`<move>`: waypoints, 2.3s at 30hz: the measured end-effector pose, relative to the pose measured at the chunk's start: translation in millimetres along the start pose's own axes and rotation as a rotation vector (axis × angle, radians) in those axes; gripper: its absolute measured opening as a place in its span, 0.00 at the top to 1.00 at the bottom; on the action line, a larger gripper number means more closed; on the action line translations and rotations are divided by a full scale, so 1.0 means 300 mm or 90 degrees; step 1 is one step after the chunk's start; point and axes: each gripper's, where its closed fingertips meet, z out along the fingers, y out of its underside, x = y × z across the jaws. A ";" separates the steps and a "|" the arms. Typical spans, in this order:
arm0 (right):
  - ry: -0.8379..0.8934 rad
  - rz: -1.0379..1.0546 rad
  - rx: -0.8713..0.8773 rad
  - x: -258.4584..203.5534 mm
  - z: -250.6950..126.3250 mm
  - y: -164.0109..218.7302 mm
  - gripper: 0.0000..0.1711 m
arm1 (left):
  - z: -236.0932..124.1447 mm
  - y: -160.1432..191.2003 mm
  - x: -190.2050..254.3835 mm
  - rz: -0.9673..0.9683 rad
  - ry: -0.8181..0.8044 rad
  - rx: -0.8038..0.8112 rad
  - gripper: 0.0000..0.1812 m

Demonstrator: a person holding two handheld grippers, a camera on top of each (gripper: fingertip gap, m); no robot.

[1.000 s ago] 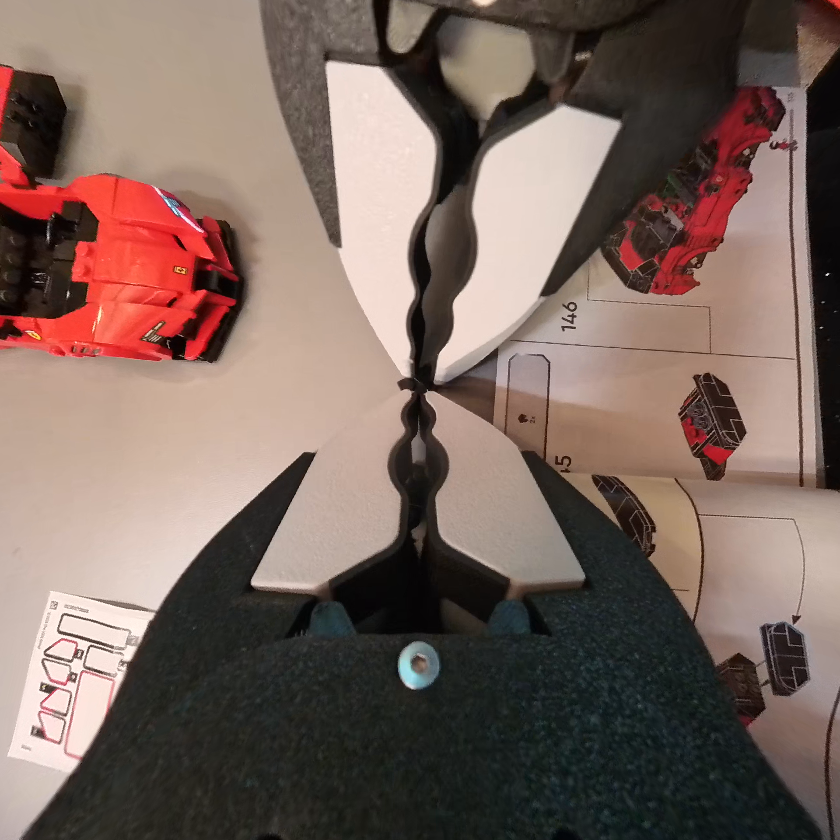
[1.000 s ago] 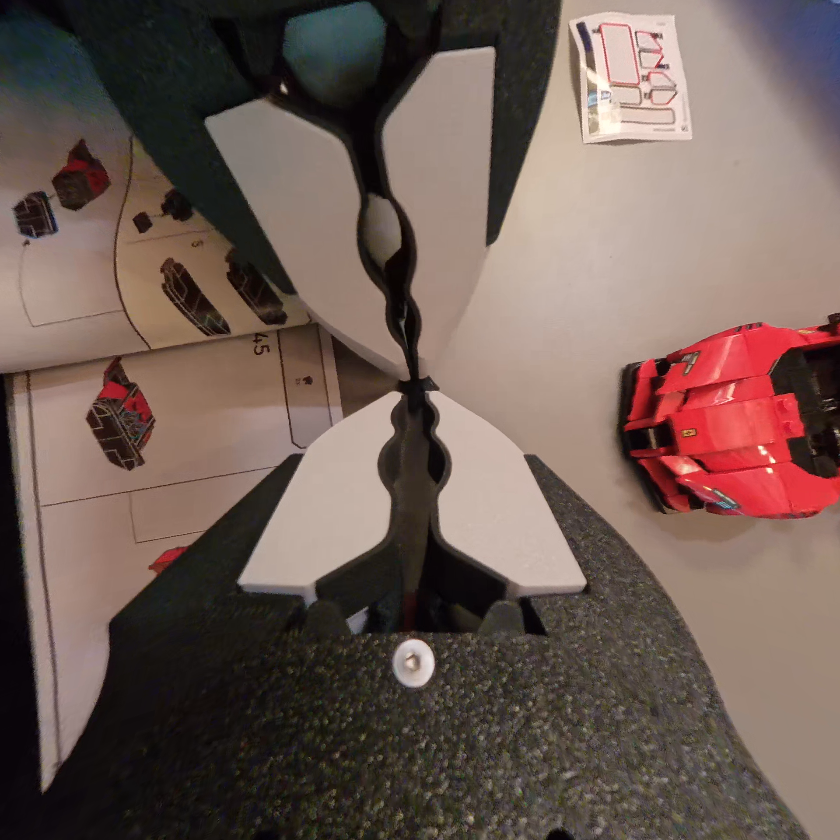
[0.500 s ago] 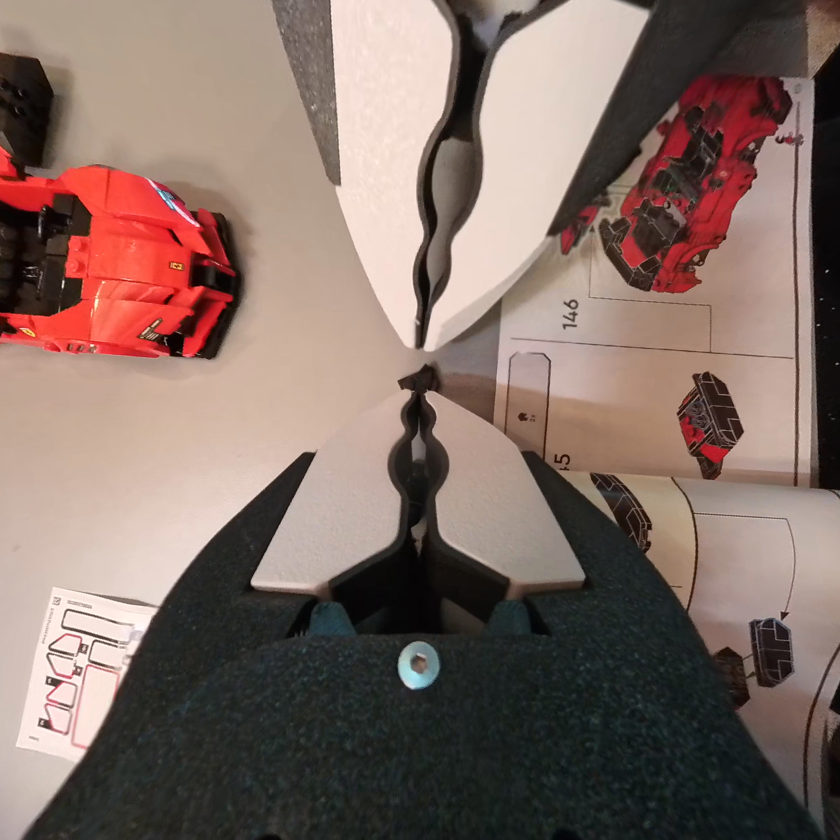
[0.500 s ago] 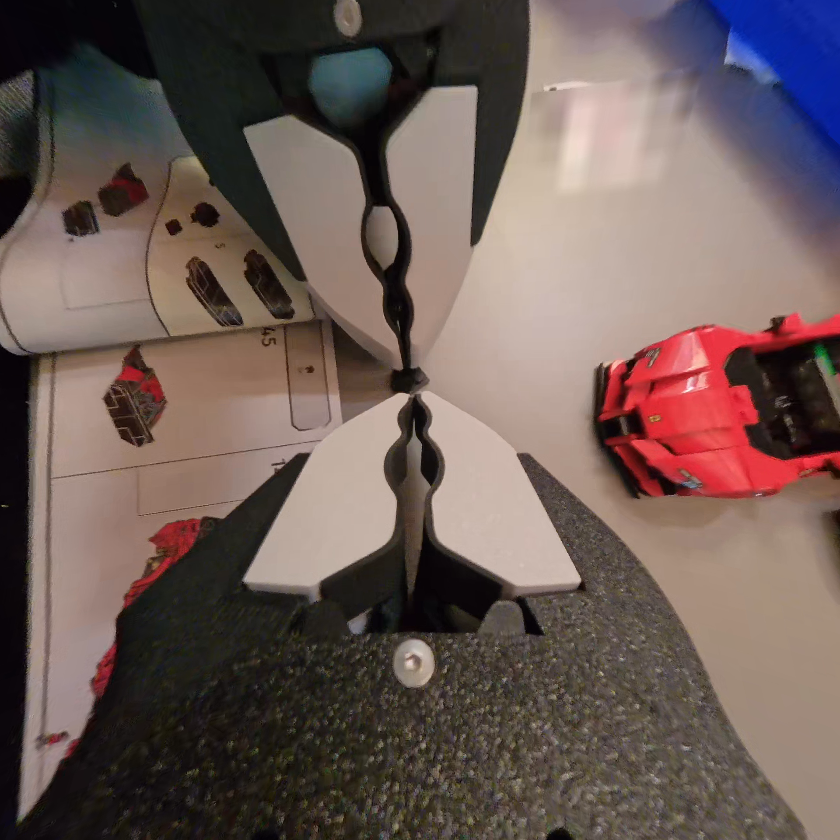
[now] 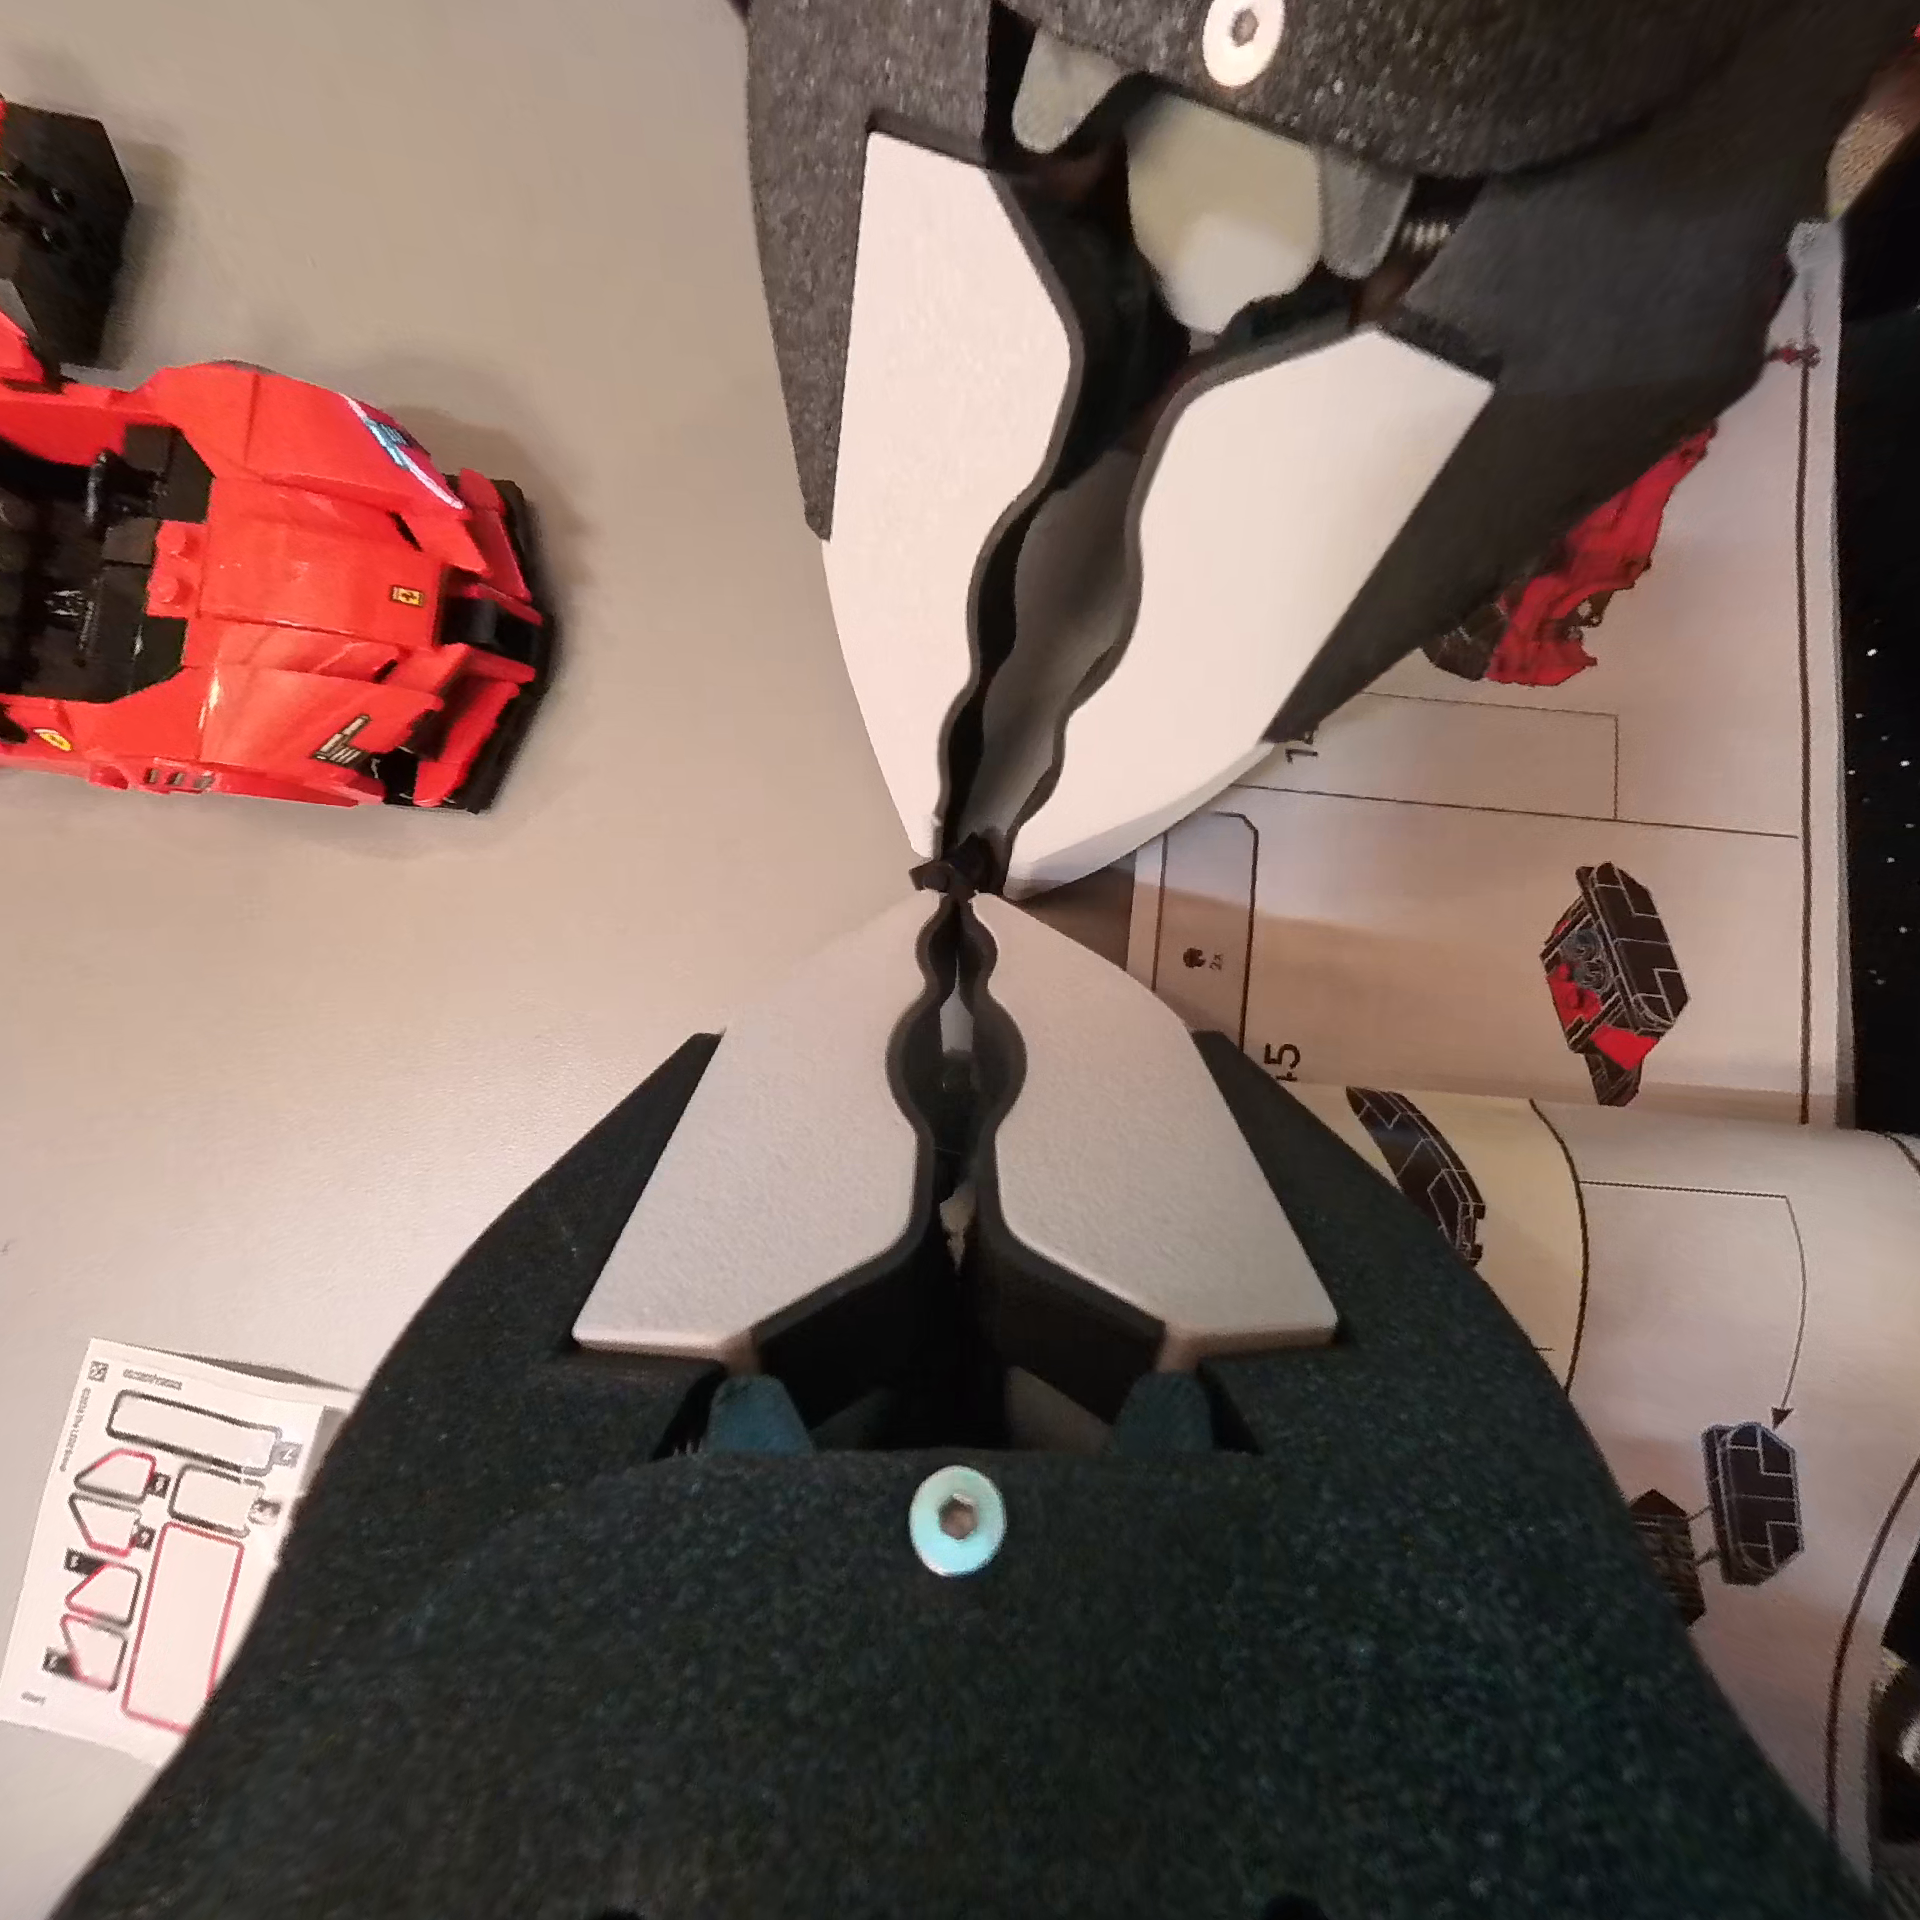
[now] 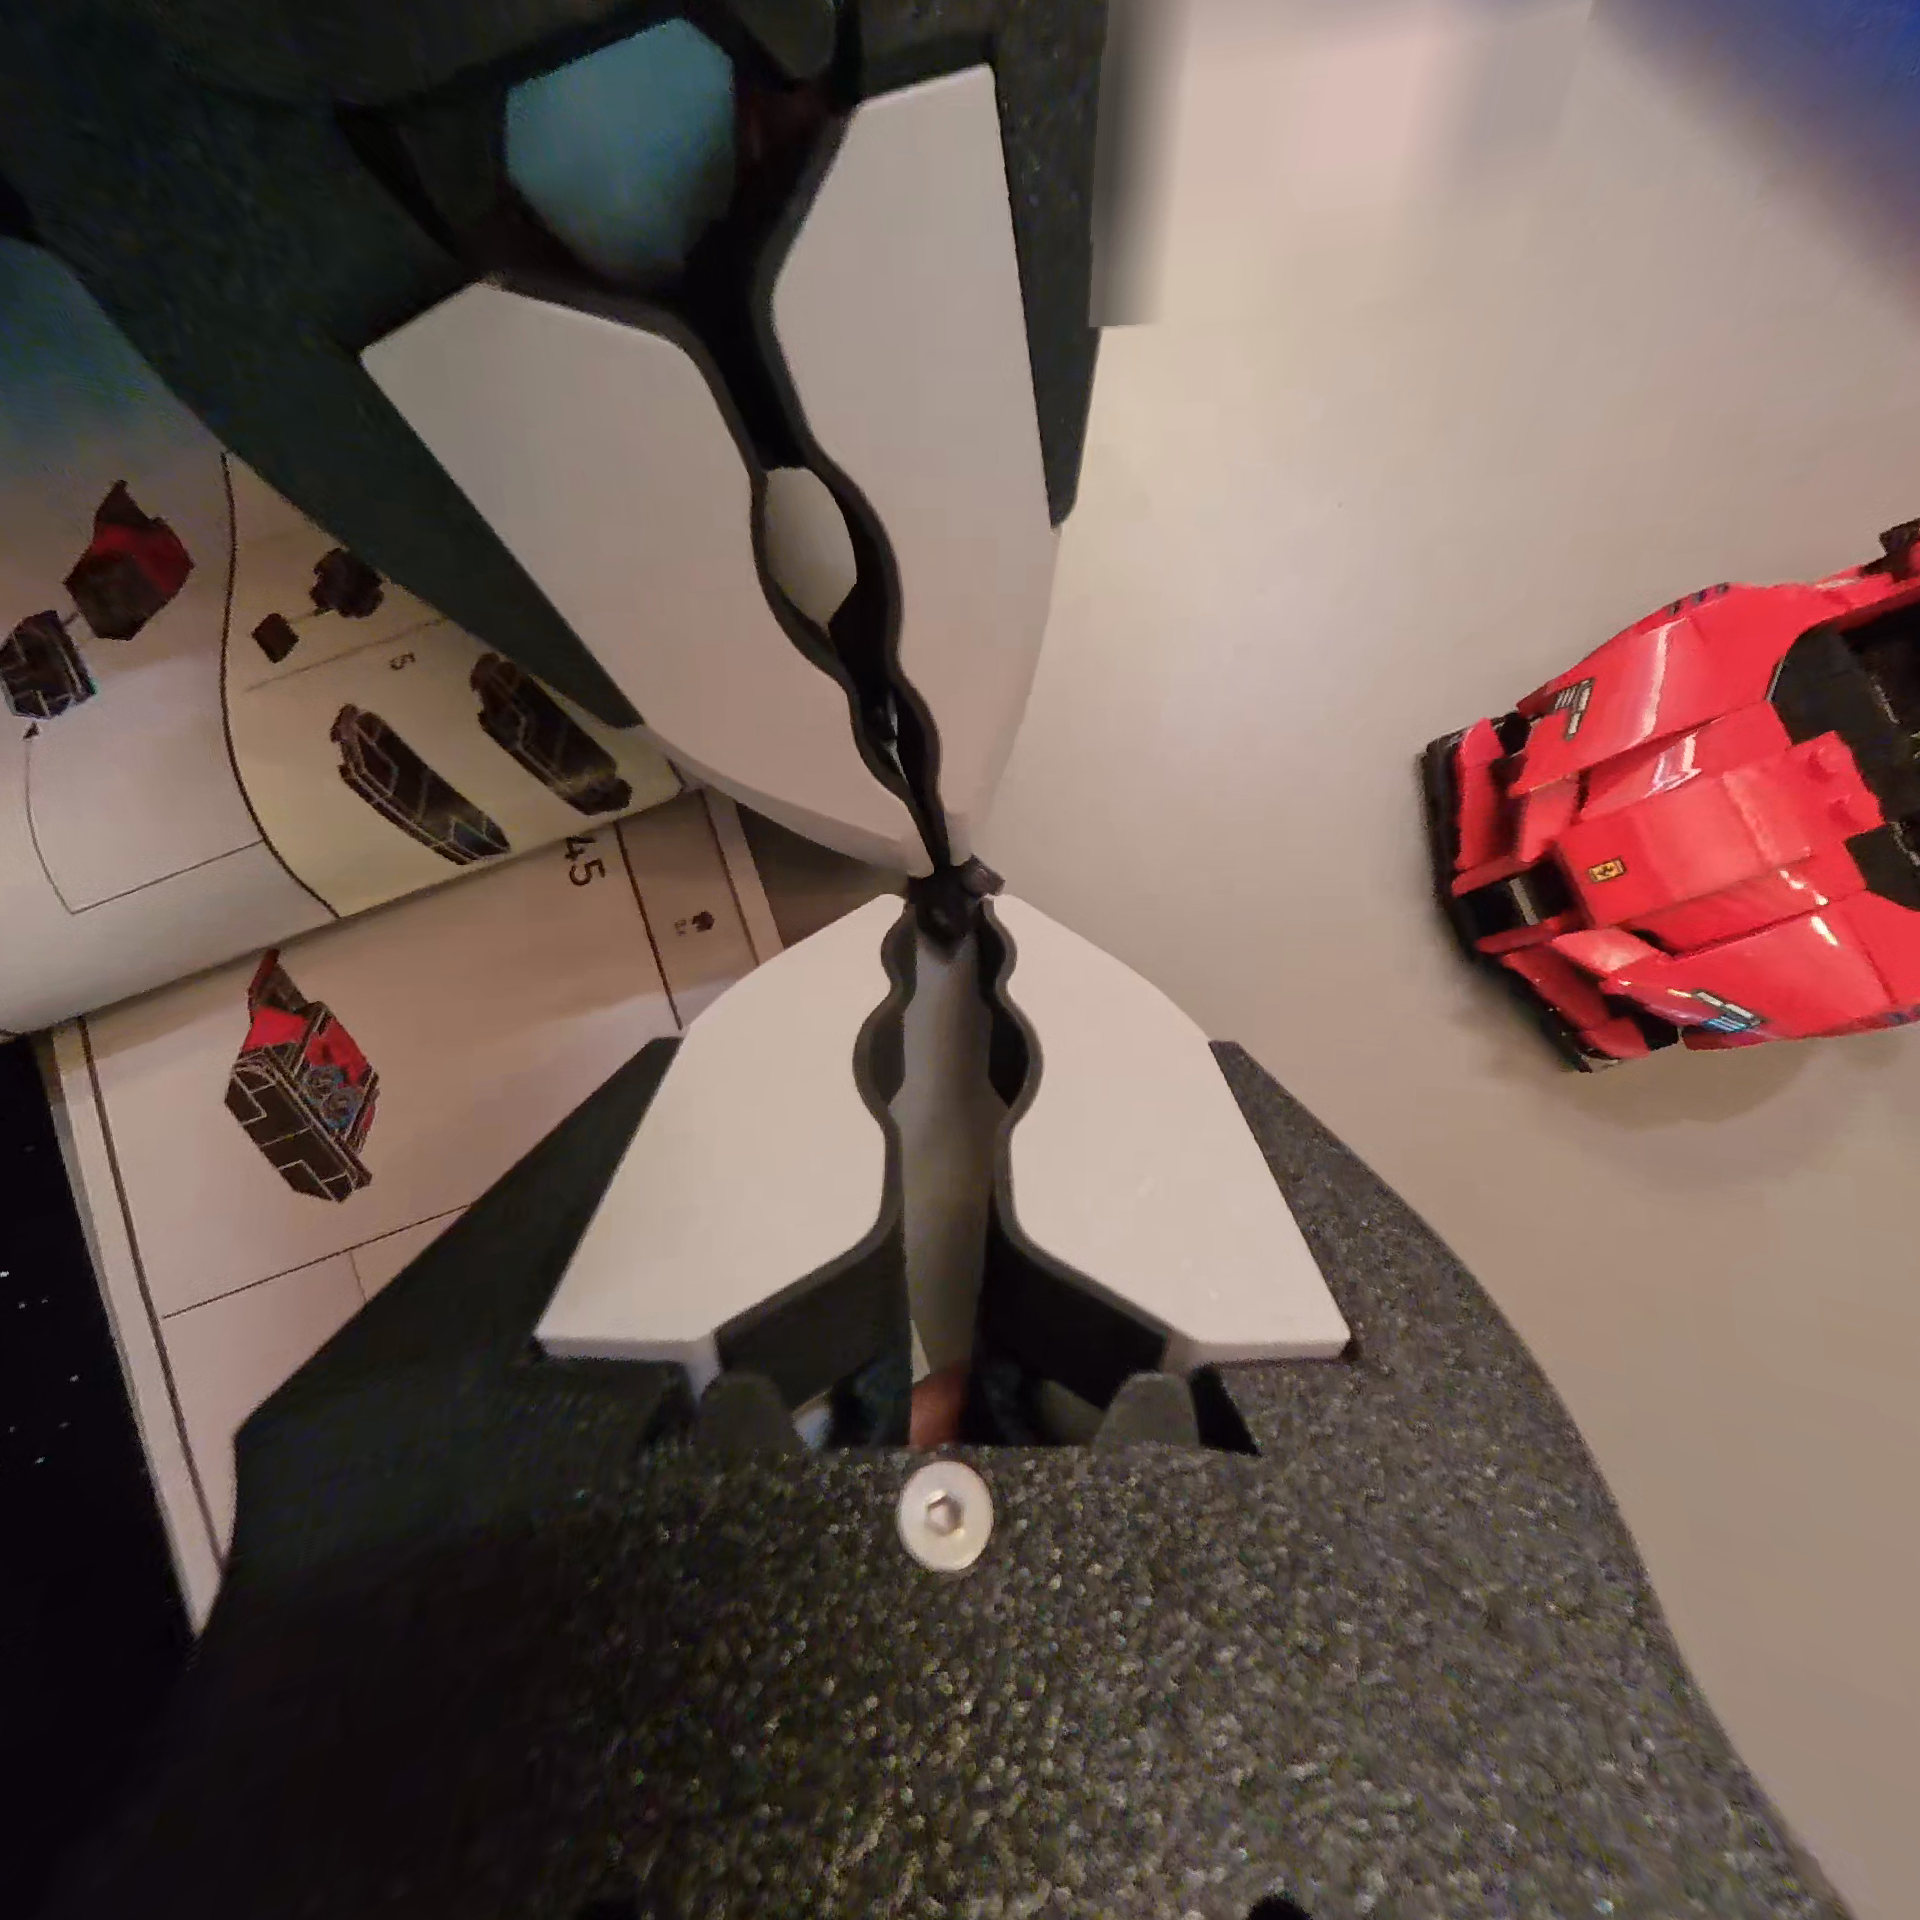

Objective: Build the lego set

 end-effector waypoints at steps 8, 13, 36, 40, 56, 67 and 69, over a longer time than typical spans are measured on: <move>0.090 -0.237 -0.014 -0.001 -0.006 -0.008 0.97 | 0.001 -0.001 0.001 -0.003 0.002 0.003 1.00; 0.059 -0.224 0.022 -0.007 -0.008 -0.011 0.97 | 0.001 -0.002 0.002 -0.008 0.004 0.010 1.00; -0.103 -0.142 -0.016 -0.047 -0.047 0.002 0.96 | -0.229 0.105 -0.090 -0.067 -0.066 0.059 0.95; -0.104 -0.156 -0.021 -0.069 -0.020 -0.006 0.97 | -0.220 0.149 -0.054 -0.094 -0.051 0.069 0.94; -0.072 -0.128 0.003 -0.025 0.038 -0.060 0.96 | -0.129 0.164 -0.034 -0.090 -0.027 0.067 0.83; -0.101 -0.170 0.020 -0.025 0.044 -0.079 0.96 | -0.104 0.149 -0.023 -0.087 -0.013 0.080 0.86; -0.098 -0.168 0.028 -0.019 0.030 -0.087 0.96 | -0.103 0.147 -0.023 -0.088 -0.015 0.081 0.86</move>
